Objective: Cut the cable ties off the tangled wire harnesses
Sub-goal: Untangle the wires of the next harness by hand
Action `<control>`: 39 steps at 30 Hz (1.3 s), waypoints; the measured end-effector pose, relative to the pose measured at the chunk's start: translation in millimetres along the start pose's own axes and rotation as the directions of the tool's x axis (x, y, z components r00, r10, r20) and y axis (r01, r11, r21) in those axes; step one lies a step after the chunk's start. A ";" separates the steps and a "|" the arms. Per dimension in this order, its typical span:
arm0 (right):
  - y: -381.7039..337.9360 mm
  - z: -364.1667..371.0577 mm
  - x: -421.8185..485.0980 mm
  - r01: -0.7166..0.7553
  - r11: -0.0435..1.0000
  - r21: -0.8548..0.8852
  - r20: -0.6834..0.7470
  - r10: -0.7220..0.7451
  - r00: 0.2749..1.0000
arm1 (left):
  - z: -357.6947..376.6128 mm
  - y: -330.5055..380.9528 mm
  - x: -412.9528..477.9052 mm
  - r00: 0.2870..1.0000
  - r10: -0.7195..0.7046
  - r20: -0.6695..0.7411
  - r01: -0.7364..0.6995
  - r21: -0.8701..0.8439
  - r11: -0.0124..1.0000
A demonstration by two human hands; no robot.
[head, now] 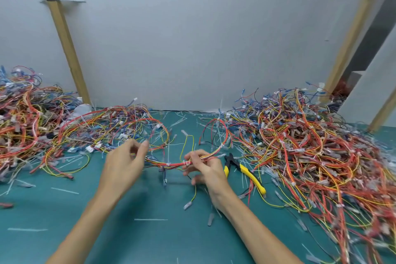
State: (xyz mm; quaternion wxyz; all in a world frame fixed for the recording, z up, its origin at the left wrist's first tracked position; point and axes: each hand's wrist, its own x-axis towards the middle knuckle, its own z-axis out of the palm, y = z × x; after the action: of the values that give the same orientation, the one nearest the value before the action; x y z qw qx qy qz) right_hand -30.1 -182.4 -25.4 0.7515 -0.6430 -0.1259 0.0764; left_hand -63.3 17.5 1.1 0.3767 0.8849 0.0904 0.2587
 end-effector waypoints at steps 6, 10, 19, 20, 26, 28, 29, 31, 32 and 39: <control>-2.1 -3.0 -0.5 -0.073 0.964 0.254 0.167 0.030 0.985 | -2.9 -26.8 -18.7 0.741 -0.430 0.516 0.657 -0.423 0.624; -2.6 -1.3 -4.7 -0.132 0.973 0.187 0.307 0.070 0.949 | -1.8 -3.9 -4.5 0.791 -0.267 0.551 0.610 -0.671 0.421; -3.4 -1.6 -7.6 -0.293 0.934 0.203 0.441 0.180 0.879 | -13.6 67.1 12.2 0.908 0.086 0.409 0.314 -0.803 0.507; -4.2 -1.8 -7.1 -0.313 0.925 0.214 0.423 0.201 0.883 | -12.5 72.0 14.4 0.913 0.113 0.393 0.282 -0.805 0.522; -3.4 -4.7 -1.7 -0.428 0.827 0.366 0.322 0.319 0.891 | 16.0 75.6 13.0 0.901 0.128 0.415 0.387 -0.901 0.198; -1.1 -3.4 1.1 -0.442 0.818 0.369 0.301 0.345 0.889 | 29.4 65.0 6.2 0.897 0.079 0.434 0.427 -0.900 0.088; 0.4 -2.5 2.7 -0.446 0.813 0.374 0.286 0.357 0.889 | 34.9 59.6 2.5 0.898 0.069 0.435 0.433 -0.900 0.048; 1.0 -0.1 5.5 -0.454 0.802 0.390 0.260 0.377 0.889 | 42.4 51.5 -3.4 0.888 0.087 0.451 0.450 -0.892 0.041; 1.6 1.0 6.2 -0.460 0.798 0.390 0.255 0.386 0.886 | 44.8 48.8 -6.4 0.881 0.104 0.462 0.459 -0.887 0.059; 6.0 1.7 5.4 -0.424 0.833 0.356 0.259 0.348 0.901 | 52.8 39.1 -12.9 0.861 0.247 0.444 0.419 -0.896 0.147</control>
State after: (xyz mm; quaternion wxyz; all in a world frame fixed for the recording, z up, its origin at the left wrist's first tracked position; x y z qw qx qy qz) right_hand -25.2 -178.4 -30.6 0.8217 -0.4762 -0.0431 0.3103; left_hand -47.8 -47.2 -6.8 0.8826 0.4466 -0.1468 -0.0062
